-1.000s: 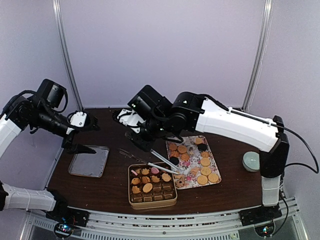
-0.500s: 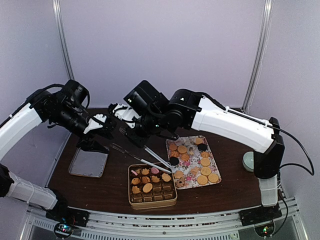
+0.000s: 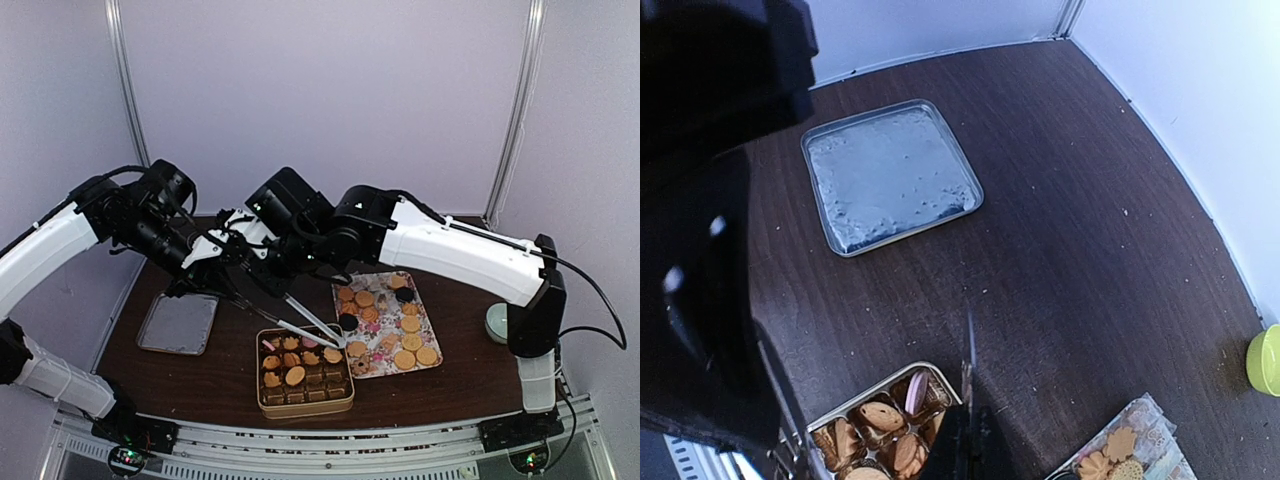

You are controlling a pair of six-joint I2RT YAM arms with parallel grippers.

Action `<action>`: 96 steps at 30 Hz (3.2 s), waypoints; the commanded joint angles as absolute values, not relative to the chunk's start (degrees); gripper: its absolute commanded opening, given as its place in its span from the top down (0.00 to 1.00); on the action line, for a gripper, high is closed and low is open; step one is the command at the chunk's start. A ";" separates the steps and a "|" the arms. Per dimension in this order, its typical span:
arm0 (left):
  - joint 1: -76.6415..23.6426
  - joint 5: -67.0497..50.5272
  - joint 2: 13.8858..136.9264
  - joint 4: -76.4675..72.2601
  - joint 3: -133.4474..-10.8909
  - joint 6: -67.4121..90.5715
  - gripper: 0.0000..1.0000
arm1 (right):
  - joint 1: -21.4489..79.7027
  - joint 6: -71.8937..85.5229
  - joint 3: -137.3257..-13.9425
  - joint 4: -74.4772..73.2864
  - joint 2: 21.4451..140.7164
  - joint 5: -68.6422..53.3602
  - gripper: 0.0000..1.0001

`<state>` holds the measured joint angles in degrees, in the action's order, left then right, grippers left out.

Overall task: Pack the cookies
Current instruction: Pass from the right arm to the left, then pass from the left arm to the right, then pick up the fake cookies from the plate.

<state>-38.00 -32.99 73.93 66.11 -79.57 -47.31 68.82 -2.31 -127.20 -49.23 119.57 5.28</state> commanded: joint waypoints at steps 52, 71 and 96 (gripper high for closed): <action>-22.90 -70.43 79.99 -6.46 -84.54 42.06 1.00 | 49.50 49.02 -67.73 65.31 91.95 -15.40 0.19; -22.90 -67.68 79.15 11.26 -84.90 27.11 0.90 | 49.00 49.21 -66.60 61.22 90.39 -18.19 0.59; -18.72 -29.97 81.56 60.44 -75.98 -32.01 0.29 | 63.38 17.60 -51.41 12.92 73.48 -6.97 0.65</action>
